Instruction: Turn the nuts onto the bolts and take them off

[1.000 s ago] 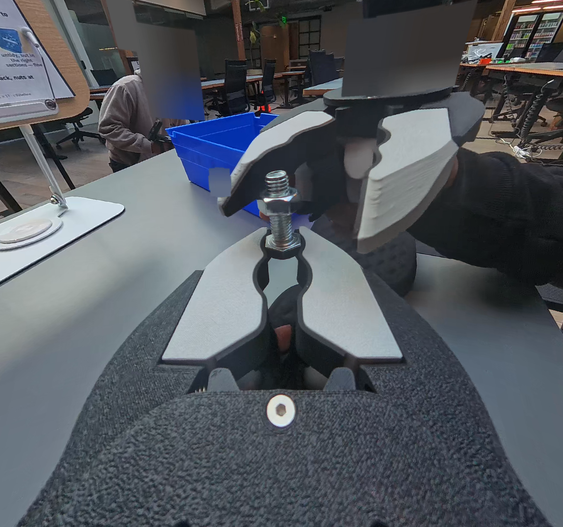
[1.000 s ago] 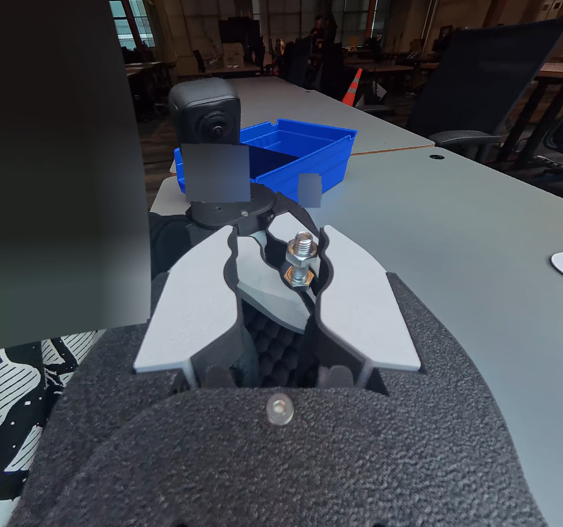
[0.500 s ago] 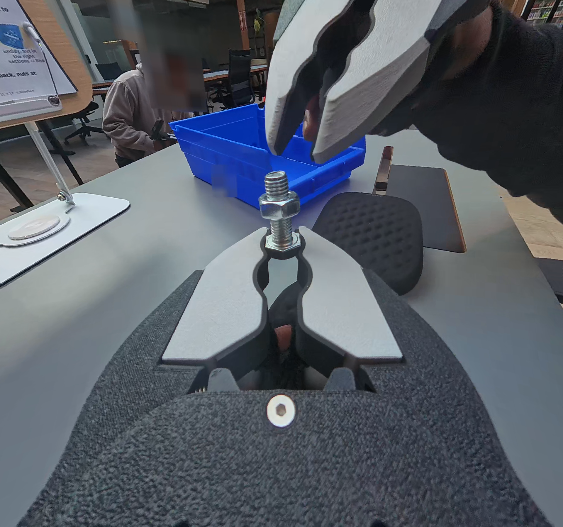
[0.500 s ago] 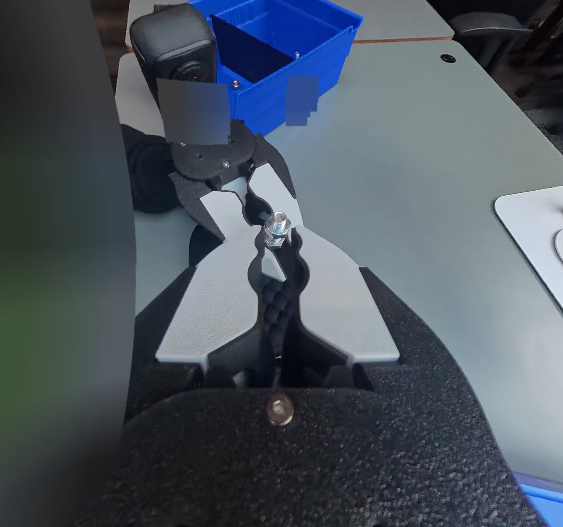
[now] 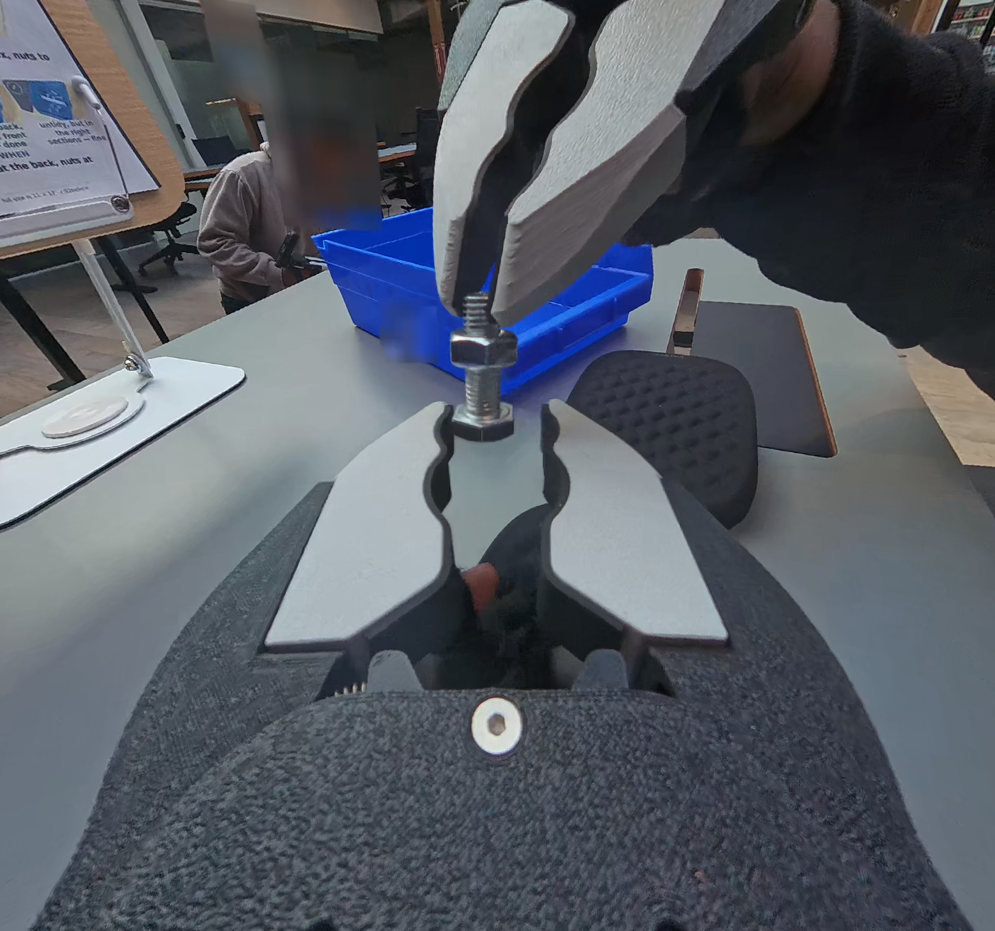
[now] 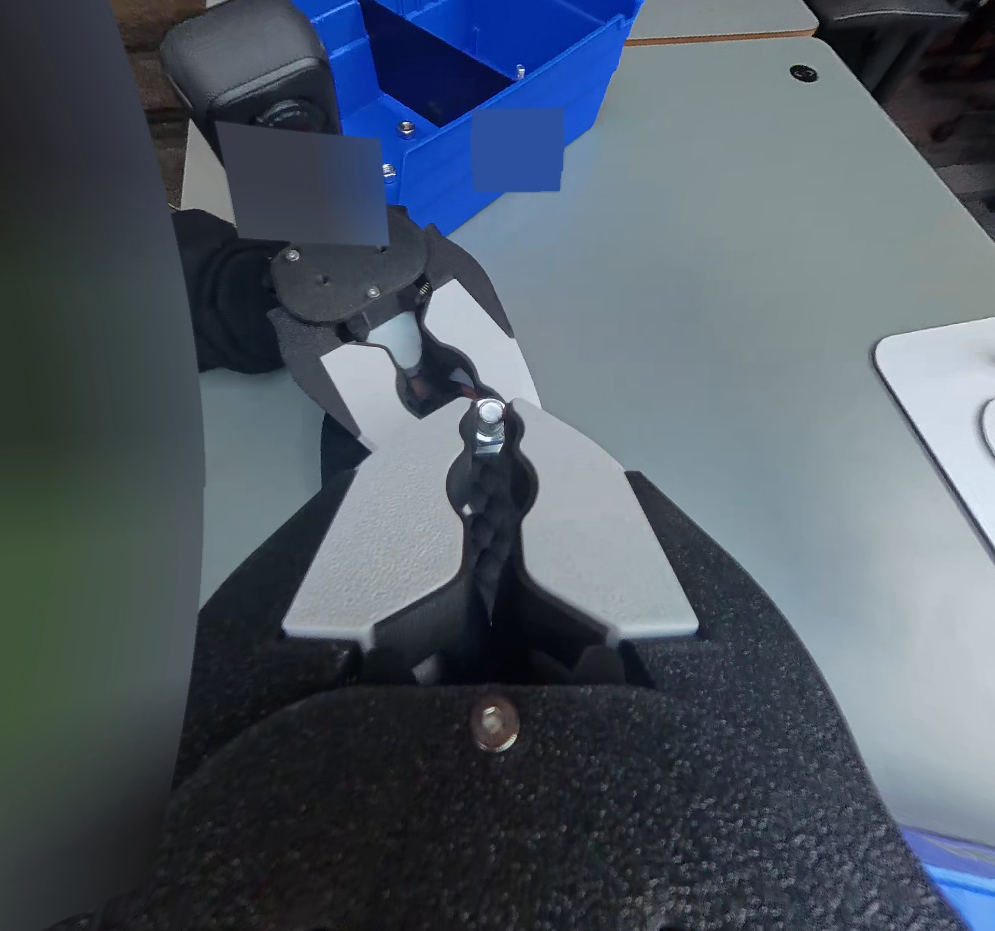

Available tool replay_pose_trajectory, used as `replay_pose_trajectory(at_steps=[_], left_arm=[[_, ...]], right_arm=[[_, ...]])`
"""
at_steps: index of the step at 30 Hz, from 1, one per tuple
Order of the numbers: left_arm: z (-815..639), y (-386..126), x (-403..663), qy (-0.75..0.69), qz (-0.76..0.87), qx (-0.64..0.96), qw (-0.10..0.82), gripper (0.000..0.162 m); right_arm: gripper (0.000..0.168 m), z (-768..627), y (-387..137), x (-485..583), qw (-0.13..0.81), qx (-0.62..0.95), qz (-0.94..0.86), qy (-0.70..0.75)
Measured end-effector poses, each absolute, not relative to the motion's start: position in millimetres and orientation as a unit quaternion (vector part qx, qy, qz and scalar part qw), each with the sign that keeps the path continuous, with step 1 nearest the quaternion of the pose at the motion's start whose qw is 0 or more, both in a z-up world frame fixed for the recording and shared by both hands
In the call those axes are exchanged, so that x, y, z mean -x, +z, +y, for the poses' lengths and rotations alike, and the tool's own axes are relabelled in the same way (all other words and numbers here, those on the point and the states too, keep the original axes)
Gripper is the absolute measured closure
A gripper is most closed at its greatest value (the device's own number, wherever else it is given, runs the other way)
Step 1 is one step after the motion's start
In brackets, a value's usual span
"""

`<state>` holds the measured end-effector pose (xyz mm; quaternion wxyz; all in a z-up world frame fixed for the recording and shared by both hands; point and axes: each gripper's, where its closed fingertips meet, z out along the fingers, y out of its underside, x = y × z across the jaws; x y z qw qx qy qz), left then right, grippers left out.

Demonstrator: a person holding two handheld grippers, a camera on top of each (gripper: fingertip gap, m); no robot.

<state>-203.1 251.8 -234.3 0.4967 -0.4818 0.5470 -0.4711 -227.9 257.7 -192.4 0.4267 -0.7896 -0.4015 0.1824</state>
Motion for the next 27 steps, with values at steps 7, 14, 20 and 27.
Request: replay_pose_trajectory(at_steps=[7, 14, 20, 27], left_arm=[[265, -230, 200, -0.490, 0.493, 0.511, 0.506, 0.062], [270, -220, 202, -0.505, 0.466, 0.499, 0.527, 0.049], [271, -228, 201, -0.470, 0.498, 0.497, 0.534, 0.060], [271, -232, 201, -0.459, 0.505, 0.501, 0.532, 0.065]], right_arm=[[0.160, 286, -179, 87, 0.456, 0.853, -0.252, 0.037], [0.160, 300, -212, -89, 0.417, 0.903, -0.019, -0.102], [0.159, 299, -271, -153, 0.347, 0.926, 0.095, -0.113], [0.159, 300, -305, -164, 0.327, 0.931, 0.128, -0.096]])
